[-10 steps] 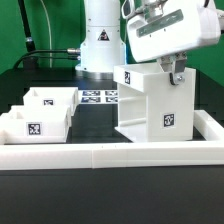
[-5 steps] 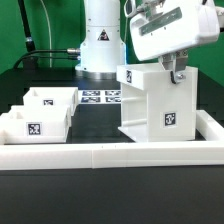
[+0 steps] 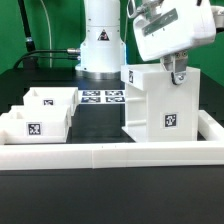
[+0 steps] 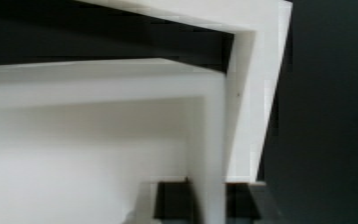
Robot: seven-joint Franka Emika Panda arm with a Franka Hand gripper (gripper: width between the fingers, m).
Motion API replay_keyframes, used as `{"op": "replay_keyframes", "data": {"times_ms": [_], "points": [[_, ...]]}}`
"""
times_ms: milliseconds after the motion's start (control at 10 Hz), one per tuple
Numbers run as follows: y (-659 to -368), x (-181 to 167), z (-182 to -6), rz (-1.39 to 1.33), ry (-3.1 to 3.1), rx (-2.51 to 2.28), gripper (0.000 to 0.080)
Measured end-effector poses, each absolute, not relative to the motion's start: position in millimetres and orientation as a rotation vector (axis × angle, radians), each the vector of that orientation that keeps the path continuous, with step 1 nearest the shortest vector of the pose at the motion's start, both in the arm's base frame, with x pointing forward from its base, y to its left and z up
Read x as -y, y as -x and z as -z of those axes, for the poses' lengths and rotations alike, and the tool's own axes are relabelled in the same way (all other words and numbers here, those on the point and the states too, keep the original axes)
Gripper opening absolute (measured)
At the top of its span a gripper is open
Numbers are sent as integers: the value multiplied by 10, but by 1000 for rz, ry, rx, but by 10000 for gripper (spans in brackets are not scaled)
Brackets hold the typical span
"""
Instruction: Assemble drawer
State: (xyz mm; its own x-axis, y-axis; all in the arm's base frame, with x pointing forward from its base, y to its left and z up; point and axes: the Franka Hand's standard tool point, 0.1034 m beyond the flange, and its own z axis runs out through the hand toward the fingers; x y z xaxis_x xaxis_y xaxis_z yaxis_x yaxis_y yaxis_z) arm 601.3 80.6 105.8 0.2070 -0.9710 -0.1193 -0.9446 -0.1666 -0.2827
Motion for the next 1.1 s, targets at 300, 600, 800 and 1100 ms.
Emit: {"op": "replay_keyframes", "data": {"times_ms": [300,600,800,1100], "points": [[-6151,-920,-1068,124,2184,-1795,54],[-6283,-1041,-1055,114,2156,-1813,55],[-6325,-1046,-1024,77,2152,-1833,57],[-6342,-1034,-1013,43,2159,-1840,57]]}}
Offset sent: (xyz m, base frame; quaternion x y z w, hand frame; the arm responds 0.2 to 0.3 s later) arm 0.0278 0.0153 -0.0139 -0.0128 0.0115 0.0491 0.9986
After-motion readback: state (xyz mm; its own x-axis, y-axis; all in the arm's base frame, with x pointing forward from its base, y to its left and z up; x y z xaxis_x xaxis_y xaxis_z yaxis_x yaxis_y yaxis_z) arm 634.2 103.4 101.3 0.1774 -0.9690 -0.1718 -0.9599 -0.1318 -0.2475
